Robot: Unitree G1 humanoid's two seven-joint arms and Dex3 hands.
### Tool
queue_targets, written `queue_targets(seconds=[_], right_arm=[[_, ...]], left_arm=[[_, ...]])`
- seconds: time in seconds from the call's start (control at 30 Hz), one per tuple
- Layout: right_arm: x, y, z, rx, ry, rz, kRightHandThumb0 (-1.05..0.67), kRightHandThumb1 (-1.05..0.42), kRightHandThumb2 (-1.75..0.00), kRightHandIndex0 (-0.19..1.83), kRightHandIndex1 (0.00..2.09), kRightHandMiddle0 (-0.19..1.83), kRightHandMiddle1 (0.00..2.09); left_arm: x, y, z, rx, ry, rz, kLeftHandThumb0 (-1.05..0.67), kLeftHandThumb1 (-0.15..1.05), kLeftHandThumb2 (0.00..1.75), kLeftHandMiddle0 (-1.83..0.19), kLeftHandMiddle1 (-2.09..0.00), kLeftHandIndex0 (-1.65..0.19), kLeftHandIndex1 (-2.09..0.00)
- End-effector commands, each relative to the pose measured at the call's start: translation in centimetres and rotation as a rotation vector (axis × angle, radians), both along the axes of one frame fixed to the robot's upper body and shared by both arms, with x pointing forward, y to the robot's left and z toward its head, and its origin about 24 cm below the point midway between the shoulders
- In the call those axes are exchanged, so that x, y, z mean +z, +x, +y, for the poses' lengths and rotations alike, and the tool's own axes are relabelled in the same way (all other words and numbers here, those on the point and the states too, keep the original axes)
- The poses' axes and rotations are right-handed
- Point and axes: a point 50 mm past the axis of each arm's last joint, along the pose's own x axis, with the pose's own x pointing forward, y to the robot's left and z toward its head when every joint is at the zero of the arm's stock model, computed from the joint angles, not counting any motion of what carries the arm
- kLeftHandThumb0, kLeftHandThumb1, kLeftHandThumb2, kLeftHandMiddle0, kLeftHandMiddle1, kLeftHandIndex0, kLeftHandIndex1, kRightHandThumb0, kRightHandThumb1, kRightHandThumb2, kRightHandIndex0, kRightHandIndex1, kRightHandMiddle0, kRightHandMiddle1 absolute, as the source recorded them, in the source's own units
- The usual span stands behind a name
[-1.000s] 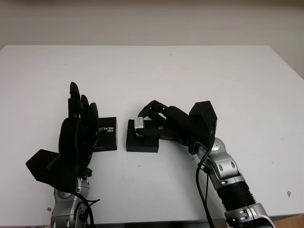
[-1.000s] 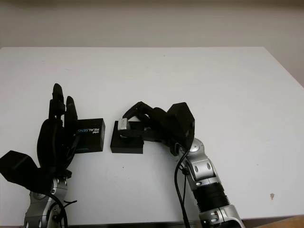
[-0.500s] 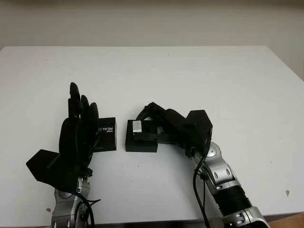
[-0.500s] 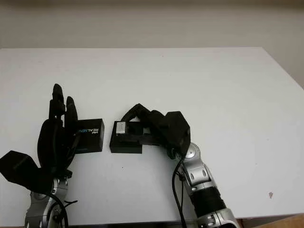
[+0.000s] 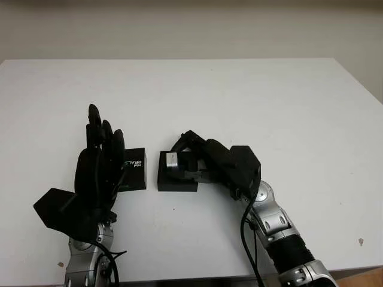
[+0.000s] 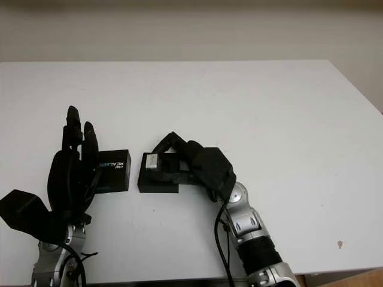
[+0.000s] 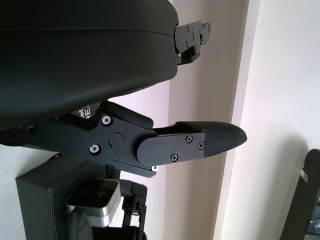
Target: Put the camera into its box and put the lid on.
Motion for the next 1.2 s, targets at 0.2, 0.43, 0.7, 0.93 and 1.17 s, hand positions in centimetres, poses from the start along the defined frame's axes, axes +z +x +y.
queue_targets(seconds=[0.2,0.43,0.7,0.93,1.17], right_arm=[[1.4,-0.4,-2.4,0.042,-0.268,-0.292,-0.33,-0.92,-0.05,0.23,0.09,0.36,1.61],[4.5,-0.9,-4.1,0.04,-0.438,-0.51,-0.48,-0.87,-0.05,0.06,0.04,0.16,0.7],[7.7,-2.1,-4.8,-0.007,-0.536,-0.693,-0.49,-0.88,-0.06,-0.05,0.02,0.2,0.25],[8.8,-2.7,-4.8,-0.043,-0.586,-0.748,-0.47,-0.85,-0.05,-0.04,0.04,0.22,0.19],[9.1,-2.6,-4.4,-0.056,-0.584,-0.797,-0.47,-0.85,-0.05,0.04,0.09,0.32,0.19]], left_arm=[[0.2,-0.2,0.2,-0.006,0.001,-0.01,-0.67,1.05,0.48,0.19,0.0,0.19,0.0],[0.3,-0.4,0.5,-0.006,-0.004,-0.014,-0.66,1.05,0.49,0.19,0.0,0.19,0.0],[0.4,-0.6,0.8,-0.023,-0.015,-0.016,-0.65,1.05,0.5,0.19,0.0,0.19,0.0],[0.4,-0.6,0.8,-0.025,-0.018,-0.011,-0.64,1.05,0.49,0.19,0.0,0.19,0.0],[0.4,-0.6,0.7,-0.02,-0.01,-0.009,-0.65,1.05,0.5,0.19,0.0,0.19,0.0]])
